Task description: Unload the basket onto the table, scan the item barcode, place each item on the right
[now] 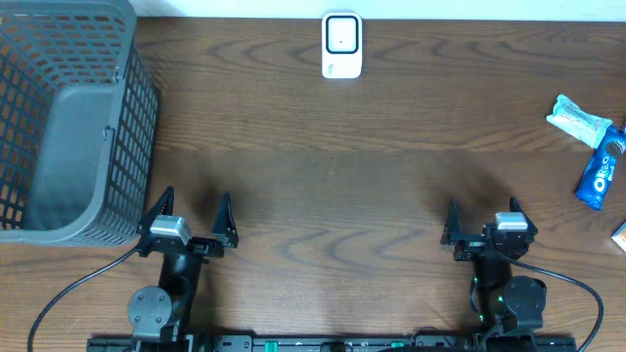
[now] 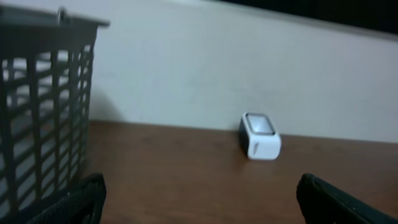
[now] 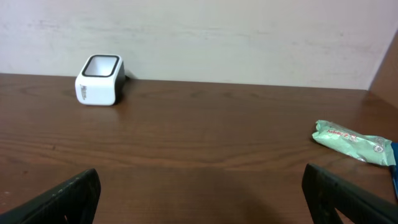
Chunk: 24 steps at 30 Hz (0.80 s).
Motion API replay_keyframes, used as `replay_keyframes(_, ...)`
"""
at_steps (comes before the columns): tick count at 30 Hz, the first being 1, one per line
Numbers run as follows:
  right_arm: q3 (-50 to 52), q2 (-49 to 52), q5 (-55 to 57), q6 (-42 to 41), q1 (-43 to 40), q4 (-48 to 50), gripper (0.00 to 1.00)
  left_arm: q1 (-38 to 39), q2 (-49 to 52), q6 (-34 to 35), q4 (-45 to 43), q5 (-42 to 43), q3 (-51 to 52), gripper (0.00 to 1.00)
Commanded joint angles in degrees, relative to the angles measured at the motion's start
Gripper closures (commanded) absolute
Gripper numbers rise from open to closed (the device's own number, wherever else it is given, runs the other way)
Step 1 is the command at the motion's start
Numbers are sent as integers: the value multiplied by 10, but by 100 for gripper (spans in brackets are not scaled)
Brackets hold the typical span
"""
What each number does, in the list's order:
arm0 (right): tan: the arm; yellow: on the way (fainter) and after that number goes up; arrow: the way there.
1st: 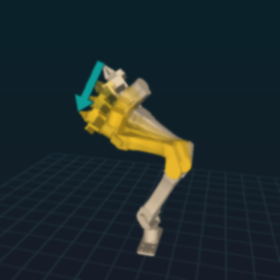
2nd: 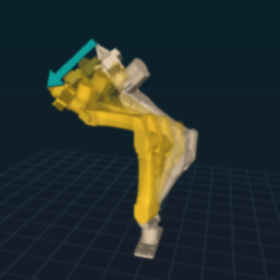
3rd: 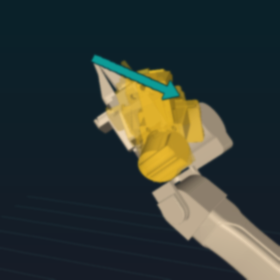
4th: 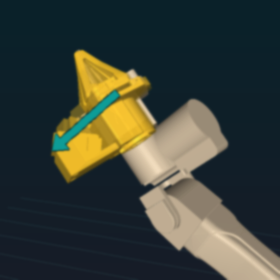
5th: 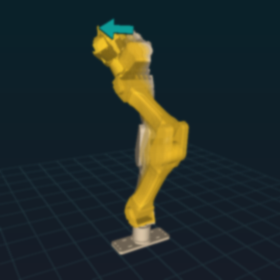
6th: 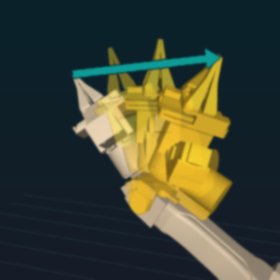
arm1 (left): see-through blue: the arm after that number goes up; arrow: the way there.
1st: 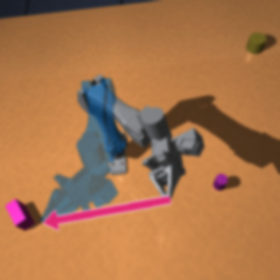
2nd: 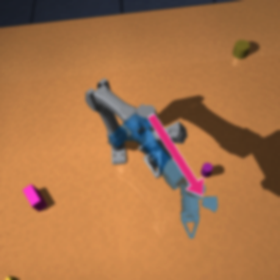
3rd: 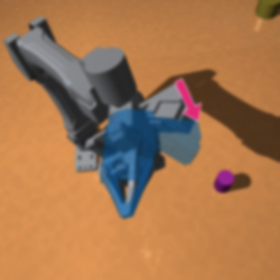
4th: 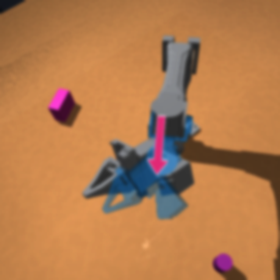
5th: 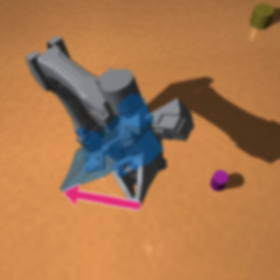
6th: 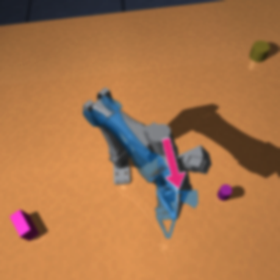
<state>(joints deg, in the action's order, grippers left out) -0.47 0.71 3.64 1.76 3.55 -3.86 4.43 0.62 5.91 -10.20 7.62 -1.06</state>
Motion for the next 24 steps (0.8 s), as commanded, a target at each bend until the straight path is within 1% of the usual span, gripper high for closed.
replay_keyframes(1,2,-4,-1,5,-2,-2,1,-14,-5,-10,7,5,9,2)
replay_keyframes(5,2,-4,-1,5,-2,-2,1,-30,-5,-10,29,5,9,2)
replay_keyframes(10,2,-4,-1,5,-2,-2,1,-48,-5,-10,136,5,9,2)
replay_keyframes(18,2,-4,-1,5,-2,-2,1,-48,-6,-10,138,5,8,2)
replay_keyframes(20,2,-4,-1,5,-2,-2,1,-48,-6,-20,138,6,8,2)
replay_keyframes(24,2,-4,-1,5,-2,-2,1,-48,-6,-64,138,6,8,2)
